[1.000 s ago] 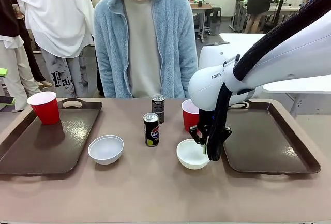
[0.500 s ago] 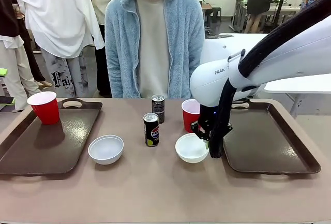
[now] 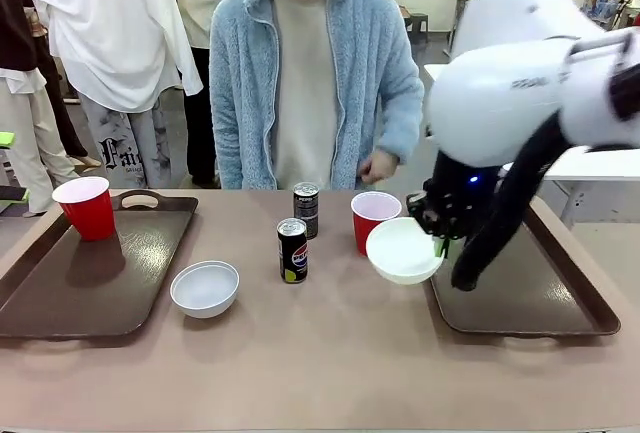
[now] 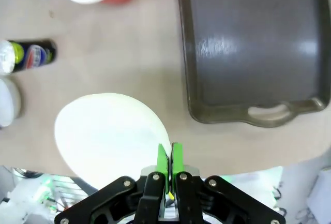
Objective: Prepare tableware on both trays.
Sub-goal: Pick up a Picnic Bowl from the table and place it on a Handle tray.
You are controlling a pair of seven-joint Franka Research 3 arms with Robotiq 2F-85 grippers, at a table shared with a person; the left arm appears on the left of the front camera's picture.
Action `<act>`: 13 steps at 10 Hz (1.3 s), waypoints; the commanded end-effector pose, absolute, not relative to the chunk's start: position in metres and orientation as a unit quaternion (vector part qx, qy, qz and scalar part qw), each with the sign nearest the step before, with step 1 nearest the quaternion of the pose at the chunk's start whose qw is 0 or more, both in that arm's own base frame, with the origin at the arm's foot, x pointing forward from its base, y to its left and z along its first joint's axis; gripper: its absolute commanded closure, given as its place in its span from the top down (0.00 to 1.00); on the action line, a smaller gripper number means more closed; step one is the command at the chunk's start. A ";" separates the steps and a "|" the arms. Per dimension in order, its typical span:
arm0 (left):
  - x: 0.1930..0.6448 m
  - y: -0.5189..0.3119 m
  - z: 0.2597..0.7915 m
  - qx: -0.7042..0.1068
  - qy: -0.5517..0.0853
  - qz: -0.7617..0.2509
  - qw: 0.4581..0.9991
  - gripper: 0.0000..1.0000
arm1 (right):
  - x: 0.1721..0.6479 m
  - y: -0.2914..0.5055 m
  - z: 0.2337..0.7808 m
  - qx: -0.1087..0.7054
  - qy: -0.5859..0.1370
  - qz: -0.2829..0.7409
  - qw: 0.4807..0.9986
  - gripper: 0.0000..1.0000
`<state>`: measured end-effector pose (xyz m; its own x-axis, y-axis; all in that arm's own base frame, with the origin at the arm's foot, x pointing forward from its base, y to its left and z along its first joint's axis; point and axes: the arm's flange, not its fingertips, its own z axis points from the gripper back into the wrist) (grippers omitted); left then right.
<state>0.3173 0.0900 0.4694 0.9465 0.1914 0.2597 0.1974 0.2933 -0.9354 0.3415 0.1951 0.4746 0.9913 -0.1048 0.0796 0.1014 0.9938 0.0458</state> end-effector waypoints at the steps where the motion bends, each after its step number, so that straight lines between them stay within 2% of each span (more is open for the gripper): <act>1: 0.318 0.090 0.470 -0.602 -0.174 -0.008 0.780 1.00 | 0.326 0.159 0.474 0.042 -0.047 -0.071 0.995 0.00; 6: 0.318 0.090 0.470 -0.602 -0.174 -0.008 0.780 1.00 | 0.315 0.042 0.459 0.083 -0.046 -0.206 0.974 0.00; 11: 0.318 0.090 0.470 -0.602 -0.174 -0.008 0.780 1.00 | 0.391 0.019 0.435 0.101 -0.017 -0.260 0.960 0.00; 13: 0.318 0.090 0.470 -0.602 -0.174 -0.008 0.780 1.00 | 0.405 0.021 0.429 0.100 -0.014 -0.269 0.958 0.00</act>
<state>0.3174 0.0899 0.4695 0.9466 0.1909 0.2599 0.1976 0.2934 -0.9353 0.3942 0.0150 0.4244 0.8617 -0.5068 -0.0251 0.5028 0.8460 0.1773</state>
